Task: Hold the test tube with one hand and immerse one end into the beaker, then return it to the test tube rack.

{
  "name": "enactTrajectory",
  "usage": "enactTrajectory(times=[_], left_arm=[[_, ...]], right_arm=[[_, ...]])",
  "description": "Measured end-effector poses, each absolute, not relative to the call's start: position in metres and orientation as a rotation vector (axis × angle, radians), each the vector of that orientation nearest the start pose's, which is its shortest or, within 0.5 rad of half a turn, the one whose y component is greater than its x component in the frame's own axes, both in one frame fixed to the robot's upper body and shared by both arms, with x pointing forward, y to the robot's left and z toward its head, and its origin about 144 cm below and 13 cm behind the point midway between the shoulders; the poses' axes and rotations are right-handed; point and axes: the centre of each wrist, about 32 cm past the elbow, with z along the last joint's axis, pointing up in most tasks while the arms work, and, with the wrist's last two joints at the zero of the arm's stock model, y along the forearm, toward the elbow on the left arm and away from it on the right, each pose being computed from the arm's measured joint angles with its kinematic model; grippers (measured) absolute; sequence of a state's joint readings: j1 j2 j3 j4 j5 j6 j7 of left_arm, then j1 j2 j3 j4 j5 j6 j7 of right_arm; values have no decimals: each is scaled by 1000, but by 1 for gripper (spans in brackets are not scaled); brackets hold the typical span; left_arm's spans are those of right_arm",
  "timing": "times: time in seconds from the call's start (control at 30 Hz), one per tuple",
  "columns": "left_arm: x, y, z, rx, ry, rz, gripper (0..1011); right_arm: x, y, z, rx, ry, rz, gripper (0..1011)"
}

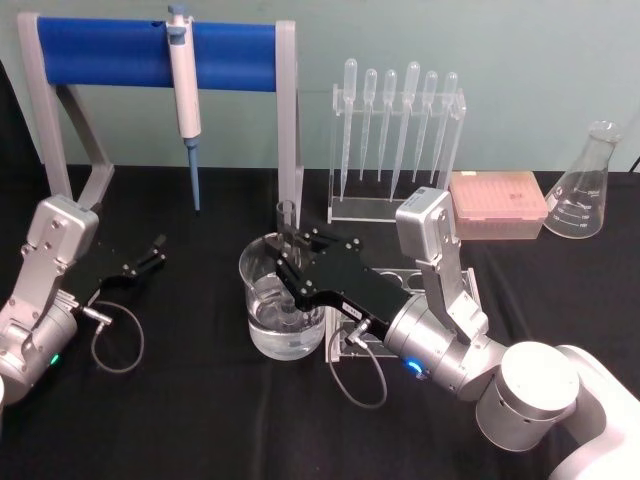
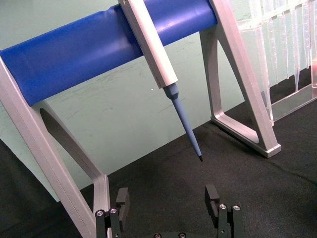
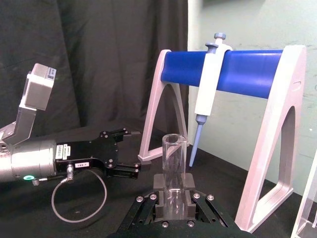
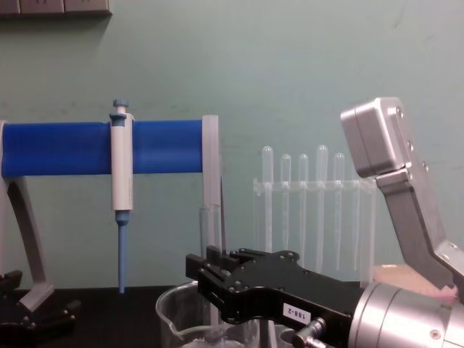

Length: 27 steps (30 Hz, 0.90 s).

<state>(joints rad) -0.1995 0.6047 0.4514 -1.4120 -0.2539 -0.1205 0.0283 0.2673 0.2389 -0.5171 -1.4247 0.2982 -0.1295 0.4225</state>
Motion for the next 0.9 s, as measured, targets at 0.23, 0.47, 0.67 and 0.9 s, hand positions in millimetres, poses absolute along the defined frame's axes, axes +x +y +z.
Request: enactTrajectory(times=[0.23, 0.47, 0.67, 0.9], left_arm=[[489, 310, 1140, 304, -285, 1248, 1000], [489, 310, 1140, 304, -285, 1248, 1000], [489, 310, 1140, 304, -285, 1248, 1000], [489, 310, 1140, 304, -285, 1248, 1000]], right_arm=[[501, -153, 1157, 54, -104, -688, 227], [501, -153, 1157, 54, -104, -688, 227], [501, -153, 1157, 54, -104, -688, 227], [501, -153, 1157, 54, -104, -688, 226]])
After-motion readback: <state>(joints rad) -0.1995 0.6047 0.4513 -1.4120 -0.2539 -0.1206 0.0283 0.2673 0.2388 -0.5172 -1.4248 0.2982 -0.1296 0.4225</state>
